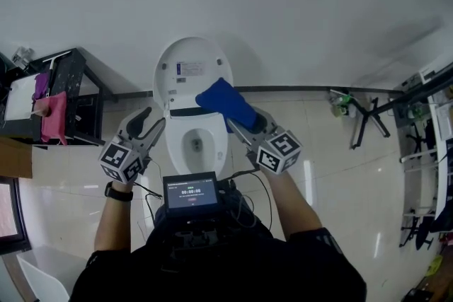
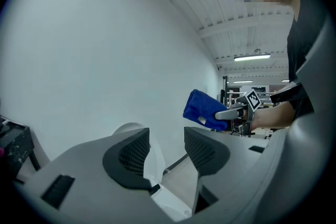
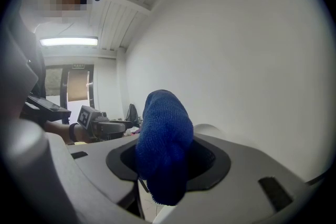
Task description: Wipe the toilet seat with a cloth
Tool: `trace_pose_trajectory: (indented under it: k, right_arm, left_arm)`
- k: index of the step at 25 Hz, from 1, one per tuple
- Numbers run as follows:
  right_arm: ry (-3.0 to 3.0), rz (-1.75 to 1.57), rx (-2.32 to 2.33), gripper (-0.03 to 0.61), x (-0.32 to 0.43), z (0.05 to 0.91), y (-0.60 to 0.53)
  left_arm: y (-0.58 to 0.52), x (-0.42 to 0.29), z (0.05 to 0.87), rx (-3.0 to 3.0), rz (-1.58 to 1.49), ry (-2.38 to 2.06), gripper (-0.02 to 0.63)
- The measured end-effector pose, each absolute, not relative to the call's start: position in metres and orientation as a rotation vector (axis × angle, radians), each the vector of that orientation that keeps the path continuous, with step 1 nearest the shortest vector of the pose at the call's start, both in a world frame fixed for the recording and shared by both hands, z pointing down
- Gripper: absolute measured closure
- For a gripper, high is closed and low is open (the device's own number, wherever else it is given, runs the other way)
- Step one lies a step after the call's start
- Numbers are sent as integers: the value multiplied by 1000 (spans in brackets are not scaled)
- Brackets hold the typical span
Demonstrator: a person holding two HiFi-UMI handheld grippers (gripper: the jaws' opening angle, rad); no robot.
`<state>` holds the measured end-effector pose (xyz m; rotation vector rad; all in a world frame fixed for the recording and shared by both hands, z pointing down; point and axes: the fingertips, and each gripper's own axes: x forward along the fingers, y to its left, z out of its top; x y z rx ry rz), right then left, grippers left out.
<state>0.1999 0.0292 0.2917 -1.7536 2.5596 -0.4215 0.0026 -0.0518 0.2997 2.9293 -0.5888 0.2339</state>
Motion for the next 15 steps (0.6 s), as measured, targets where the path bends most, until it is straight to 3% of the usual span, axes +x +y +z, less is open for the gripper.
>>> trace_pose_trajectory:
  k: [15]
  right_arm:
    - [2599,-421,-1750,380,197,287,26]
  left_arm:
    - [-45,6,295,2928,236,-567,406]
